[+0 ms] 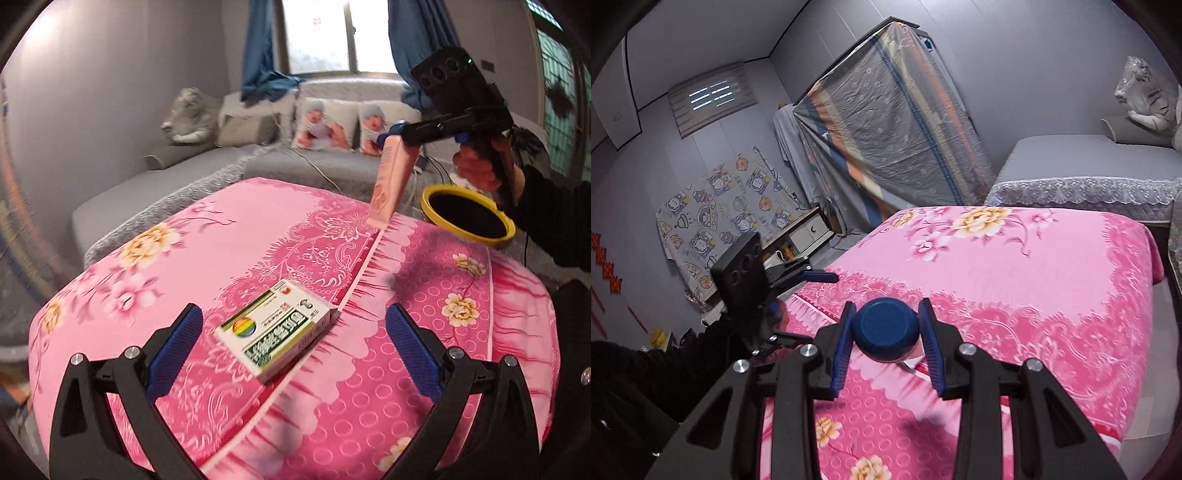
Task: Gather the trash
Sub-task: 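Grasp the green-and-white medicine box with the left gripper while the right holds the tube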
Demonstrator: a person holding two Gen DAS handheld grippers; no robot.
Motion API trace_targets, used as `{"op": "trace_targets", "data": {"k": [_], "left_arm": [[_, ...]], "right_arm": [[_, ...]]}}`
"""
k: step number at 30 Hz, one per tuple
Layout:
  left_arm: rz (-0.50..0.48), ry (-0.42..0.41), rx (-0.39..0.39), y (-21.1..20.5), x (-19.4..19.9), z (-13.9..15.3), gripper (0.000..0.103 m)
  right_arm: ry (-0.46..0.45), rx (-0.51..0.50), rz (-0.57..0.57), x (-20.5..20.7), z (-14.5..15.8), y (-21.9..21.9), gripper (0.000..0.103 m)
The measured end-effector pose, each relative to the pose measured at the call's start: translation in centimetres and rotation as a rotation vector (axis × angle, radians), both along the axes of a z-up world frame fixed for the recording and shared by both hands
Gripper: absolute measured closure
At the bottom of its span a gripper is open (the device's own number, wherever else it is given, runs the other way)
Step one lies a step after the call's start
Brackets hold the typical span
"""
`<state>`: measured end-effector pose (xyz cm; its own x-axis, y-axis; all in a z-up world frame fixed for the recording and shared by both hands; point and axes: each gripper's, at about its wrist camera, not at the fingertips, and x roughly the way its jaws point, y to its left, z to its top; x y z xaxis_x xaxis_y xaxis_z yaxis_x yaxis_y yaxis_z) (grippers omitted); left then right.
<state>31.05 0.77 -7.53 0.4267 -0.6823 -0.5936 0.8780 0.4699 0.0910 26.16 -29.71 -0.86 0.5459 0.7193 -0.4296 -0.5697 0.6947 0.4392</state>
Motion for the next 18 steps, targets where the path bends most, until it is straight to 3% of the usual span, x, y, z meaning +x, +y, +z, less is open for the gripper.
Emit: {"op": "trace_targets", "data": {"k": [8,18], "left_arm": [[-0.103,0.069,0.079,-3.1,4.4,-3.4,0.009],[-0.189,0.099,0.185,-5.1,6.6,-6.1,0.009]], "right_arm": [[0.013,0.017,-0.039,-0.3,-1.0,-2.5,0.07],[0.043,0.062,-0.065,0.9,-2.5,-3.7,0.07]]}}
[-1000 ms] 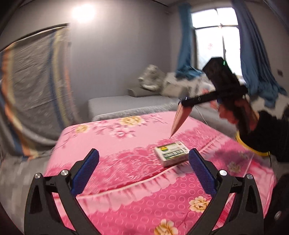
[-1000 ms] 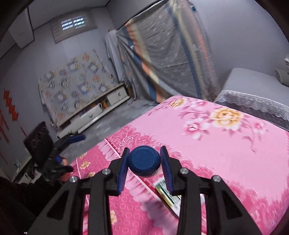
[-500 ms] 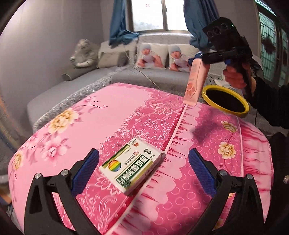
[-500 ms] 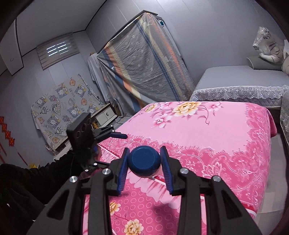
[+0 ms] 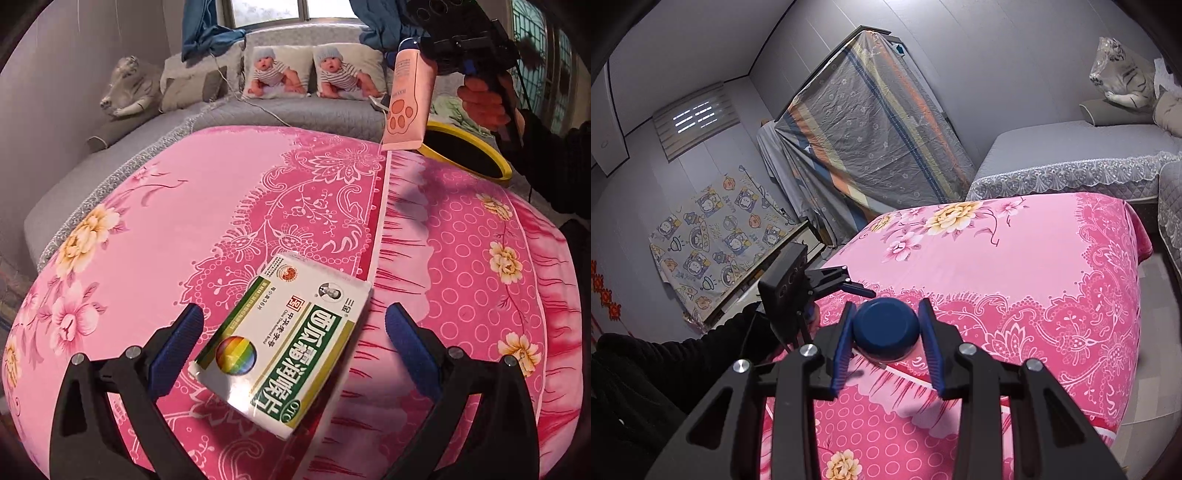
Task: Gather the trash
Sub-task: 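Grasp the green-and-white medicine box with the left gripper while the right holds the tube, then carry the tube and medicine box over the yellow bin and open both grippers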
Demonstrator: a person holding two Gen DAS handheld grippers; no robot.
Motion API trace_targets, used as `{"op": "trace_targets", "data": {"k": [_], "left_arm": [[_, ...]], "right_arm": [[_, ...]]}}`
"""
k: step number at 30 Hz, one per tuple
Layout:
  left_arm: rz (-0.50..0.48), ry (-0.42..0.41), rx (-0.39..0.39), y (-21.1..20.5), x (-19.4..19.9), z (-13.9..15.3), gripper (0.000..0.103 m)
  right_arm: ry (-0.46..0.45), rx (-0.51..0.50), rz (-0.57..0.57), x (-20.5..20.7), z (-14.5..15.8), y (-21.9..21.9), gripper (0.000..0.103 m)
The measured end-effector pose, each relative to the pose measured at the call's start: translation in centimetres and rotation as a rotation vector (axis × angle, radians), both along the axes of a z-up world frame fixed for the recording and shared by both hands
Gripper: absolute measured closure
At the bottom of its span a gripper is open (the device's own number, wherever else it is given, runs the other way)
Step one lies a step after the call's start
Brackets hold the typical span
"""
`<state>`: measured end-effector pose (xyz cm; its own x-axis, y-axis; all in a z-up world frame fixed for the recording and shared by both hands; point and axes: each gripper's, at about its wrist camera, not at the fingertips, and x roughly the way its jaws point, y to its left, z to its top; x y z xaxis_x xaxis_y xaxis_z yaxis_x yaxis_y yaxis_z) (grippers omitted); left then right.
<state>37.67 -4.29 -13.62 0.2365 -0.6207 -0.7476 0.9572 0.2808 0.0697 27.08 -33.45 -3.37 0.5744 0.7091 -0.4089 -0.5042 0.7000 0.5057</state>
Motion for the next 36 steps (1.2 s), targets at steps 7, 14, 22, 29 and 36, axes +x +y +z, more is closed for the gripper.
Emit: {"op": "trace_targets", "data": {"k": [7,14,22,29,36], "left_arm": [[-0.046,0.02,0.065,-0.9,1.0,-1.6,0.021],[-0.04,0.03,0.026,-0.6,0.3,-0.2,0.038],[0.061,0.007,-0.111,-0.2,-3.8,5.1,0.039],[0.169,-0.124,-0.247,-5.7,-11.7,10.1,0.039],[0.355,-0.176,-0.28,-14.4,-17.5,13.2,0.039]], "right_arm": [[0.017,0.03,-0.016,-0.3,-0.4,-0.5,0.07],[0.005,0.045,-0.025,-1.8,0.5,-0.6,0.07],[-0.031,0.079,-0.08,-5.8,2.1,-2.0,0.07],[-0.096,0.129,-0.26,-12.0,3.8,-7.3,0.07],[-0.112,0.077,-0.527,-18.8,4.6,-13.2,0.07]]}}
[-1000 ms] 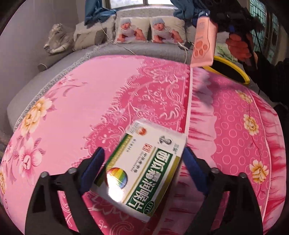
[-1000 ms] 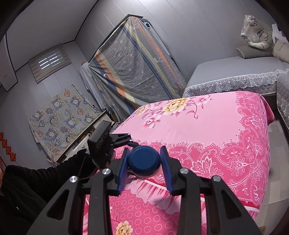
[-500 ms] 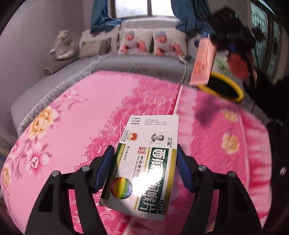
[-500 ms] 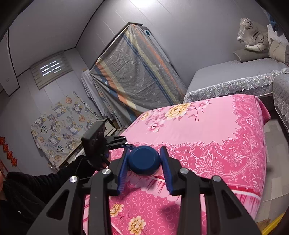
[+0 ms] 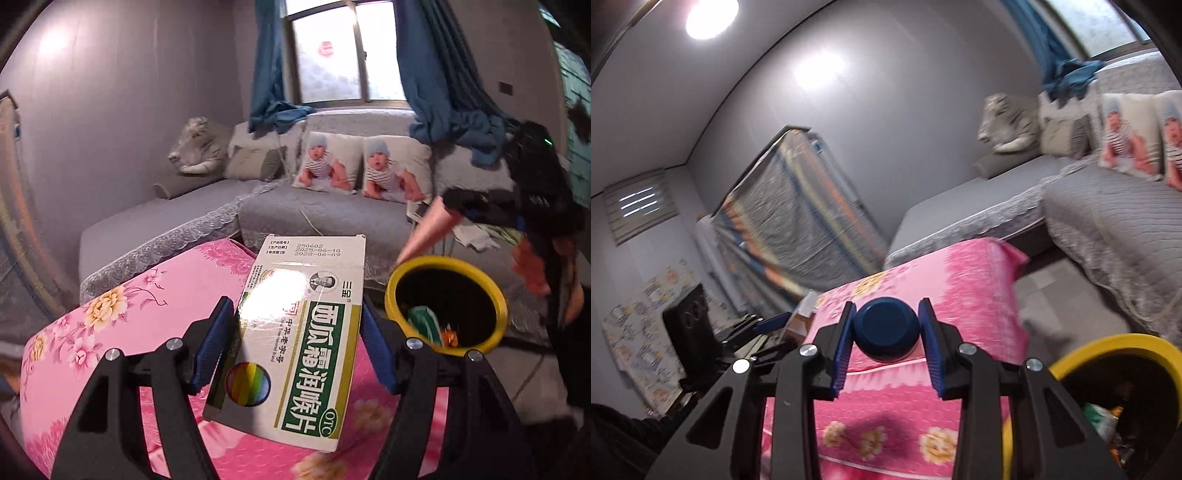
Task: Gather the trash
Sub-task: 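Carry the tube and medicine box over the yellow bin and open both grippers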
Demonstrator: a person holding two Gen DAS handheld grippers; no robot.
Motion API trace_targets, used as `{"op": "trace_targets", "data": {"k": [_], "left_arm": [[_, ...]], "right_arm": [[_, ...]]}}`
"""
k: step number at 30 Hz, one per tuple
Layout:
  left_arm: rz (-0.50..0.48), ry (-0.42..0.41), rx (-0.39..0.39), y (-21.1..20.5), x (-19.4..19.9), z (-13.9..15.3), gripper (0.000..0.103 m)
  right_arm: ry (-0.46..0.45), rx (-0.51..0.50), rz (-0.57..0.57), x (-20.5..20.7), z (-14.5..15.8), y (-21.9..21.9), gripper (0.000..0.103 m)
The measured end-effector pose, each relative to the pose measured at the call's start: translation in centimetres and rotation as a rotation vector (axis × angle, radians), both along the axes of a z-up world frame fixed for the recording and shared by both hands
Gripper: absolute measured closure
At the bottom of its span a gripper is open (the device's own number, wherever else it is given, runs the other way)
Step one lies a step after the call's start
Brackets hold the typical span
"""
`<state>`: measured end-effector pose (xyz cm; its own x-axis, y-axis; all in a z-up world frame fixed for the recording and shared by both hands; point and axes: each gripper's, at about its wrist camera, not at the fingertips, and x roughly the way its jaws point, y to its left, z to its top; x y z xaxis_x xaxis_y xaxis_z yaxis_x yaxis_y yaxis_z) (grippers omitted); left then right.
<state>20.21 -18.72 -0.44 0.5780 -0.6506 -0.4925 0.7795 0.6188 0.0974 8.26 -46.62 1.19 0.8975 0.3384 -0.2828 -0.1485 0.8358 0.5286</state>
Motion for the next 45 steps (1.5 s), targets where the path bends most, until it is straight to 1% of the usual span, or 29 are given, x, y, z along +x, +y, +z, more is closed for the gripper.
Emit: {"op": "trace_targets", "data": {"k": [1,2,3,5,7,10,14,20,24,27,28,29,30,31,32,34,36,37,38,41,42,44,45], "left_arm": [[0.006,0.02,-0.005,-1.4,-0.7,0.4,0.039],[0.003,0.022,-0.009,-2.8,-1.5,0.7,0.039],[0.024,-0.006,0.0,-4.2,-2.4,0.9,0.039],[0.027,-0.042,0.016,-6.5,-3.9,1.0,0.039],[0.009,-0.035,0.012,-8.8,-5.3,1.0,0.039],[-0.002,-0.034,0.005,-11.6,-7.1,0.8,0.039],[-0.006,-0.039,0.001,-14.0,-9.0,0.3,0.039],[-0.009,-0.033,-0.017,-16.9,-9.9,-0.1,0.038],[-0.002,-0.031,-0.025,-18.4,-9.8,-0.5,0.038],[-0.002,-0.002,-0.024,-19.4,-9.5,-0.9,0.037],[0.001,0.01,-0.023,-19.9,-9.3,-1.1,0.035],[0.009,0.018,-0.026,-20.1,-9.0,-1.3,0.033],[0.028,0.024,-0.03,-20.1,-8.6,-1.5,0.028],[0.058,0.032,-0.031,-20.2,-8.1,-1.8,0.017],[0.077,0.048,-0.037,-19.9,-7.6,-1.9,0.012],[0.101,0.098,-0.06,-18.9,-6.6,-2.1,0.012],[0.124,0.128,-0.079,-17.7,-5.8,-2.0,0.01],[0.145,0.133,-0.094,-16.7,-5.4,-1.9,0.008],[0.168,0.127,-0.11,-15.8,-5.2,-1.6,0.008],[0.238,0.103,-0.159,-12.5,-4.7,-0.7,0.008],[0.252,0.099,-0.173,-11.6,-4.7,-0.4,0.008],[0.302,0.093,-0.203,-9.0,-4.5,0.1,0.008],[0.326,0.089,-0.214,-7.5,-4.4,0.4,0.008]], "right_arm": [[0.001,-0.015,-0.045,-1.1,0.1,-0.8,0.07],[0.003,-0.026,-0.076,-1.7,0.0,-1.2,0.07],[0.004,-0.032,-0.101,-2.2,-0.2,-1.7,0.07],[0.012,-0.058,-0.165,-3.2,-0.6,-2.5,0.07],[0.028,-0.098,-0.23,-4.1,-1.0,-3.1,0.07],[0.044,-0.112,-0.282,-4.8,-2.2,-4.2,0.07],[0.076,-0.126,-0.36,-5.8,-3.9,-5.6,0.07],[0.144,-0.144,-0.456,-6.6,-6.5,-7.7,0.07],[0.189,-0.126,-0.49,-7.4,-7.7,-9.0,0.07],[0.221,-0.117,-0.517,-7.5,-8.7,-9.7,0.07],[0.227,-0.111,-0.529,-7.6,-8.9,-9.8,0.07],[0.24,-0.1,-0.552,-7.7,-9.2,-10.1,0.068],[0.252,-0.084,-0.573,-7.8,-9.5,-10.5,0.064],[0.254,-0.07,-0.584,-7.9,-9.6,-10.8,0.053],[0.251,-0.056,-0.596,-8.0,-9.6,-11.1,0.046],[0.251,-0.048,-0.624,-8.4,-9.3,-11.5,0.044],[0.246,-0.059,-0.64,-8.6,-8.6,-11.4,0.044],[0.242,-0.066,-0.649,-8.7,-8.3,-11.3,0.04],[0.234,-0.08,-0.67,-8.9,-7.7,-11.0,0.029],[0.203,-0.132,-0.731,-9.3,-6.3,-9.8,0.012],[0.202,-0.163,-0.754,-9.3,-5.8,-9.2,0.009],[0.197,-0.229,-0.809,-9.0,-5.2,-8.3,0.008],[0.196,-0.27,-0.857,-8.9,-5.0,-7.7,0.008]]}}
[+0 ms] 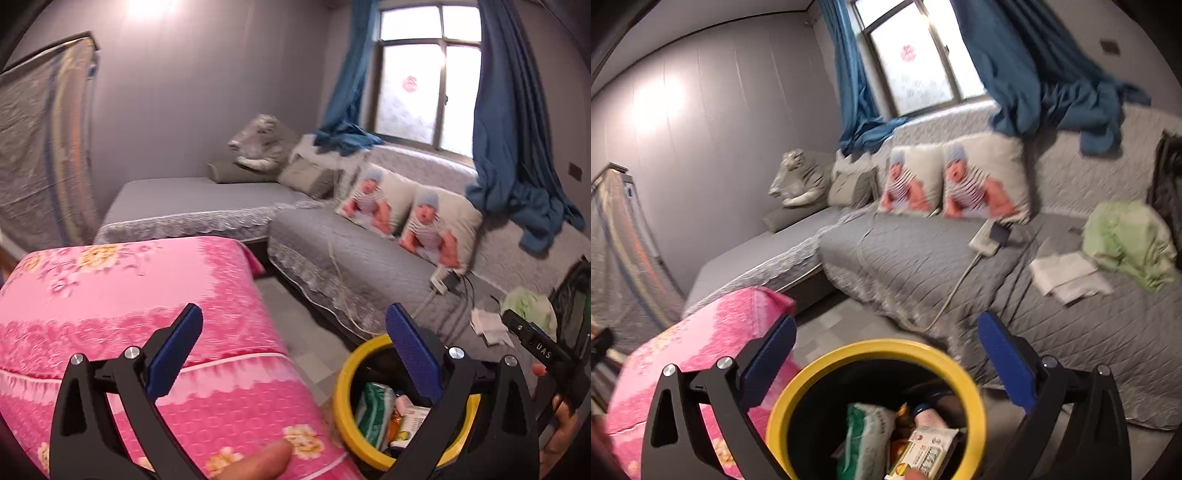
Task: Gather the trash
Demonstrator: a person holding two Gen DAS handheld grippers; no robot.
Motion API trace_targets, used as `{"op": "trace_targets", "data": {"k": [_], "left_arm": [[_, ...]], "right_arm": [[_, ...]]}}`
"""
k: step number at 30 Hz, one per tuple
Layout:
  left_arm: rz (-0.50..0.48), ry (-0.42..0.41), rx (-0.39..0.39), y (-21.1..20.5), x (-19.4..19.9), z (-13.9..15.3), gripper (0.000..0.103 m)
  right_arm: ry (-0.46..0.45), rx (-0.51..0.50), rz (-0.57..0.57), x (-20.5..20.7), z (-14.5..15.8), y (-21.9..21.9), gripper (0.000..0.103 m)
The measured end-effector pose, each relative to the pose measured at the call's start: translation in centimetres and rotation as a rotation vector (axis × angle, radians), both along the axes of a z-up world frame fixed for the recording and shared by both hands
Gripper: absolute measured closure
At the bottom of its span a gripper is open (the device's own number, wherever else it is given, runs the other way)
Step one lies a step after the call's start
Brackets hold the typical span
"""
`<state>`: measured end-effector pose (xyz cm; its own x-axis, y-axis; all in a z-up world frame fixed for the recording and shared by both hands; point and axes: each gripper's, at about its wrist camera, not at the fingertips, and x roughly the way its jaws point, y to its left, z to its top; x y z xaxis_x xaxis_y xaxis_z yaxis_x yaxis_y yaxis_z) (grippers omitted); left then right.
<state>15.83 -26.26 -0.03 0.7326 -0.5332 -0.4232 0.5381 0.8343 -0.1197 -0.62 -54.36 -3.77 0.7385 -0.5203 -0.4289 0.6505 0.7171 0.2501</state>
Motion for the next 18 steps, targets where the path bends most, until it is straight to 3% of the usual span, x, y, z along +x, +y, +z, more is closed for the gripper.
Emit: {"op": "trace_targets", "data": {"k": [4,7,9,12,18], "left_arm": [[0.14,-0.004,-0.016,5.1,0.1,1.0,0.008],[0.234,-0.062,-0.062,9.8,-0.9,2.0,0.008],[0.28,-0.095,-0.071,12.6,-1.8,2.7,0.008],[0.372,-0.159,-0.004,16.4,-3.8,3.5,0.008],[0.492,-0.124,0.04,22.5,-7.4,2.9,0.008]], "right_arm": [[0.052,-0.127,-0.085,1.0,0.7,2.1,0.008],[0.006,-0.139,-0.053,0.9,1.6,4.2,0.008],[-0.02,-0.135,0.042,1.2,2.7,6.7,0.008],[-0.077,-0.166,0.192,1.1,4.4,11.4,0.008],[-0.117,-0.136,0.506,0.7,6.1,19.9,0.008]]}}
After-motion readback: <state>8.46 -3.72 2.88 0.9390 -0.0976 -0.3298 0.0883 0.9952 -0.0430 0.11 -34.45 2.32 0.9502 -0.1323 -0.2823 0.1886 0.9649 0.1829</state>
